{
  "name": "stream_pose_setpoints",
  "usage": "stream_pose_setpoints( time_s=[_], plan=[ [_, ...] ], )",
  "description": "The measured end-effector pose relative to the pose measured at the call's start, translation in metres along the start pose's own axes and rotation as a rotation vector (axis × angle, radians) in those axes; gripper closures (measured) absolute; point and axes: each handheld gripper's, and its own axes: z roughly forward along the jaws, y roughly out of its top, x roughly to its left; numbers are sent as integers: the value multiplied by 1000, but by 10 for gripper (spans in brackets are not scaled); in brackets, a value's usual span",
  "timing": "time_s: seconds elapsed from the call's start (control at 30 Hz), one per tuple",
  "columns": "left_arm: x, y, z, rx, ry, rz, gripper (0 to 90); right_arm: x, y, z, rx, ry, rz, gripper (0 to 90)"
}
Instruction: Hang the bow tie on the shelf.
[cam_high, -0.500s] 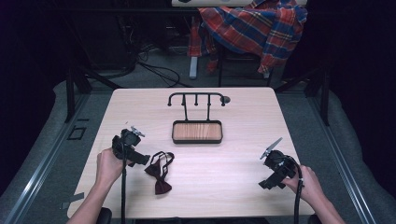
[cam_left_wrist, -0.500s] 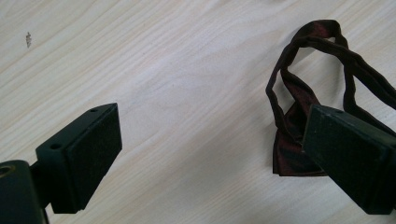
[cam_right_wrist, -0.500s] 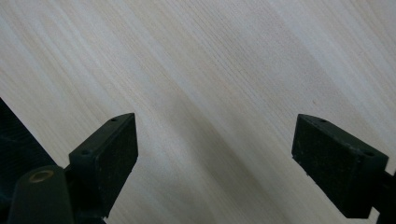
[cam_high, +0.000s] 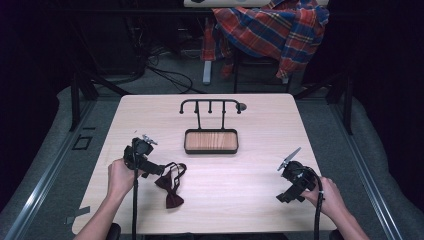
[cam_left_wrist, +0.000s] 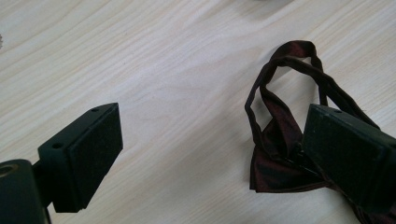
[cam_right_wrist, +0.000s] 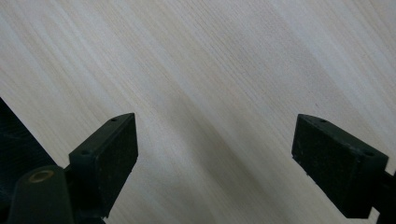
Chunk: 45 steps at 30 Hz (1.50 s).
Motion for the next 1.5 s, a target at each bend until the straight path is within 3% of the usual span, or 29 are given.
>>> stream_pose_setpoints(
  time_s=[0.3,0.47,0.73,0.83,0.97,1.27,1.5],
  plan=[
    [-1,4,3,-5,-12,-15,55,0,1,1,3,3,-3,141],
    [-4,8,7,0,-13,-2,55,1,1,0,-3,2,-4,141],
    [-7,13,15,-2,-41,-12,52,0,1,0,-3,2,-3,141],
    [-8,15,18,-8,-54,-9,136,0,1,0,-4,1,-2,141],
    [-13,17,24,9,-60,11,147,1,1,0,-4,0,-1,141],
    [-17,19,33,34,-65,39,358,1,2,0,2,3,-6,141],
    [-22,21,40,68,-75,61,459,0,2,1,5,0,-5,141]
  ],
)
